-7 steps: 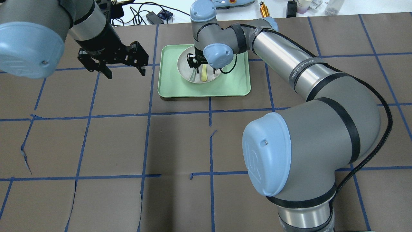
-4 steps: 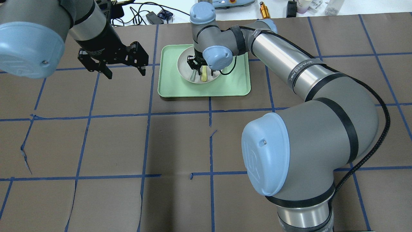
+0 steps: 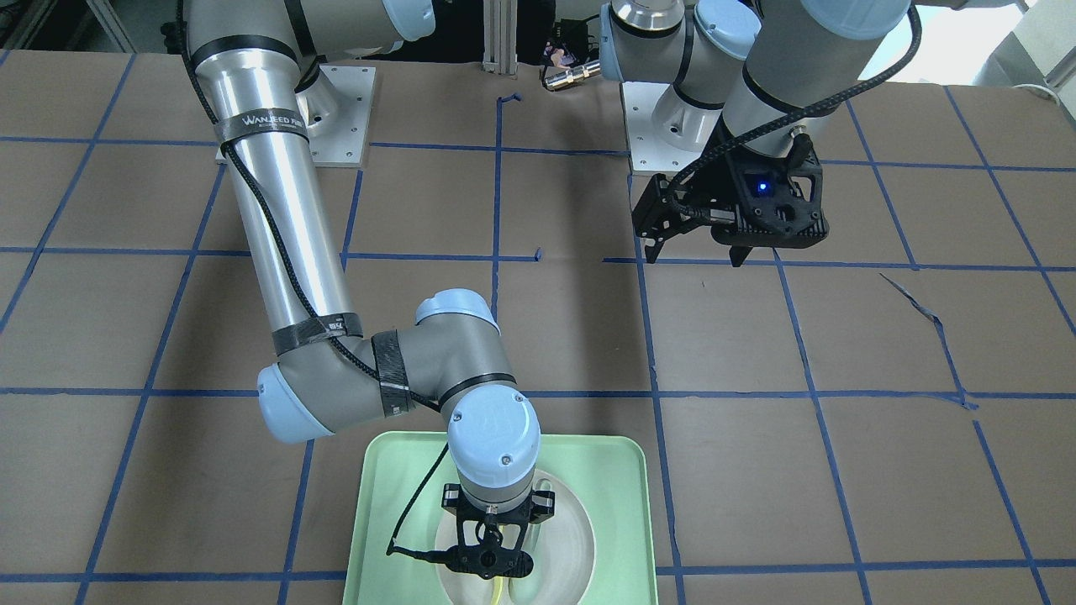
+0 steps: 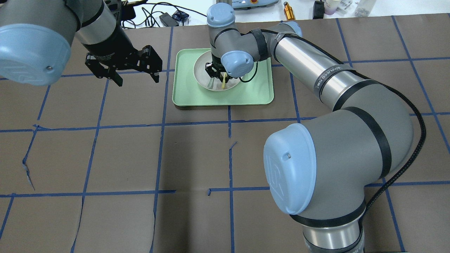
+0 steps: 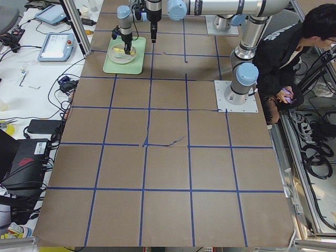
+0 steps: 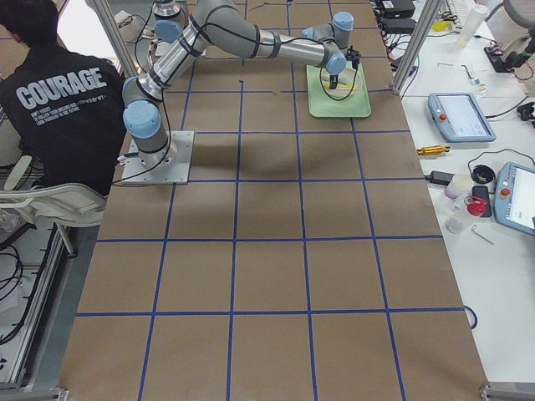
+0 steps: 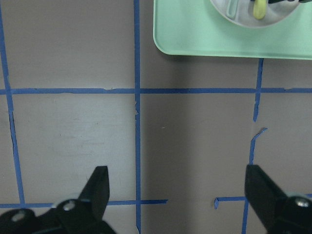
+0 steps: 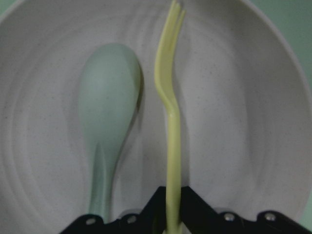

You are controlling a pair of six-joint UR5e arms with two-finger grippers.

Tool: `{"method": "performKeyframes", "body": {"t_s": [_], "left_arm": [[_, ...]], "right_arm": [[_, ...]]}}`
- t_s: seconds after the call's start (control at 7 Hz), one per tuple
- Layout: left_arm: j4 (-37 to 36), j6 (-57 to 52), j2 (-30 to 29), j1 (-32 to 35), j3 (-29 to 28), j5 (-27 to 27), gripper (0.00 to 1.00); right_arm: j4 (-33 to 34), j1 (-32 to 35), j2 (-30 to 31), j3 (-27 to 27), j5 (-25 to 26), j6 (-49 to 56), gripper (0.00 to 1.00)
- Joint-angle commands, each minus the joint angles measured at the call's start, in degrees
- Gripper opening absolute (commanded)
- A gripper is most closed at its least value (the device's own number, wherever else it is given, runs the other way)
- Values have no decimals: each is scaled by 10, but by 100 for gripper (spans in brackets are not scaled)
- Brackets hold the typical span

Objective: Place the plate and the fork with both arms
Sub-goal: 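Lift the yellow fork out and lower it onto the tray beside the plate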

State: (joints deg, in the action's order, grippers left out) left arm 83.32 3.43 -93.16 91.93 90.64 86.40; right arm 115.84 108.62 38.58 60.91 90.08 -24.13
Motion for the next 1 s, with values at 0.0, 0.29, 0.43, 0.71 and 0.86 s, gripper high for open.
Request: {"method": "performKeyframes", "body": {"t_s": [0.0, 0.29, 0.43, 0.71, 0.86], "left_arm": [[0, 0, 0, 0, 0, 0, 100], [-1, -1, 0, 0, 0, 0, 100], [0, -1, 0, 0, 0, 0, 100], [-1, -2, -2, 0, 0, 0, 100], [-2, -1, -4, 0, 0, 0, 100]], "right_arm": [[0, -1, 7, 0, -1, 3, 22], [-2, -1, 23, 3, 0, 12, 20], [-3, -1, 25, 3, 0, 12, 11], [-9, -9, 52, 17, 4, 46, 2], [-9, -28, 71, 54, 11, 91, 2]]}}
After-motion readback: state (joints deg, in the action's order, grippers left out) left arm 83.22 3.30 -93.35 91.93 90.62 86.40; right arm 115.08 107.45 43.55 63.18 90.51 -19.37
